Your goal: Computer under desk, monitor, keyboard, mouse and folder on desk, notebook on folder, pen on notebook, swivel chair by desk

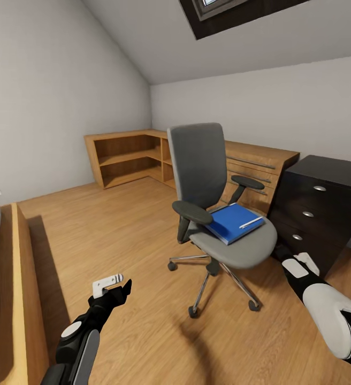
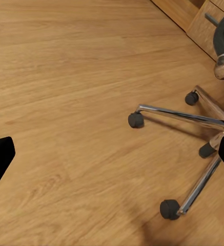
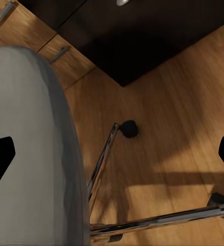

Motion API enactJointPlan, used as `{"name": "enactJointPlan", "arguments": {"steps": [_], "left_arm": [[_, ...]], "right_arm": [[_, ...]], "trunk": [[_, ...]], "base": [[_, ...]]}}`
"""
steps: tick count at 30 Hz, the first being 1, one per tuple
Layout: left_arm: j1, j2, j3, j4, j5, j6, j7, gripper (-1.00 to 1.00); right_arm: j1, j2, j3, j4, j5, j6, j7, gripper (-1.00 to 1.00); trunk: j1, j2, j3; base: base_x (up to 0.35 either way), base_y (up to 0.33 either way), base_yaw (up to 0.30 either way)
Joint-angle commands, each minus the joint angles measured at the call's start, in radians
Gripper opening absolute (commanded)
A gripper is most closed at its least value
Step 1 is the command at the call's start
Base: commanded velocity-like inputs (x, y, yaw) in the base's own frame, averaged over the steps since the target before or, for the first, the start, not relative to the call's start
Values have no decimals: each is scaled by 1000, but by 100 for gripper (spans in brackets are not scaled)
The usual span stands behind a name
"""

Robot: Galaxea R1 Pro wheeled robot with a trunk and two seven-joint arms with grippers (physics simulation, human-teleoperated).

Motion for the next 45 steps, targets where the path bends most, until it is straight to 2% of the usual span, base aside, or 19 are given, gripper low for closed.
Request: {"name": "enactJointPlan", "arguments": {"steps": [1,3,4,29,36,45], "left_arm": [[-1,0,0,-1,11,5,6,100],[-1,0,0,-1,11,5,6,100],[0,-1,0,2,11,5,6,100],[0,-2,-1,8,11,5,6,100],[0,-1,-16,11,11,4,7,100],[-1,-1,-31,21,11,4,7,100]], "right_arm": [[-1,0,5,0,-11,0,-2,100],[-1,0,5,-1,-11,9,-2,100],[0,-1,4,-1,-10,37,-1,100],[-1,0,5,-1,-10,40,-1,100],[0,-3,5,-2,-10,50,0,100],[-1,-10,4,0,-11,124,53,100]], "trunk": [[0,0,-1],[0,0,-1],[0,0,-1],[0,0,-1],[0,0,-1],[0,0,-1]], "base": [[0,0,0],[0,0,0],[0,0,0],[0,0,0],[0,0,0],[0,0,0]]}}
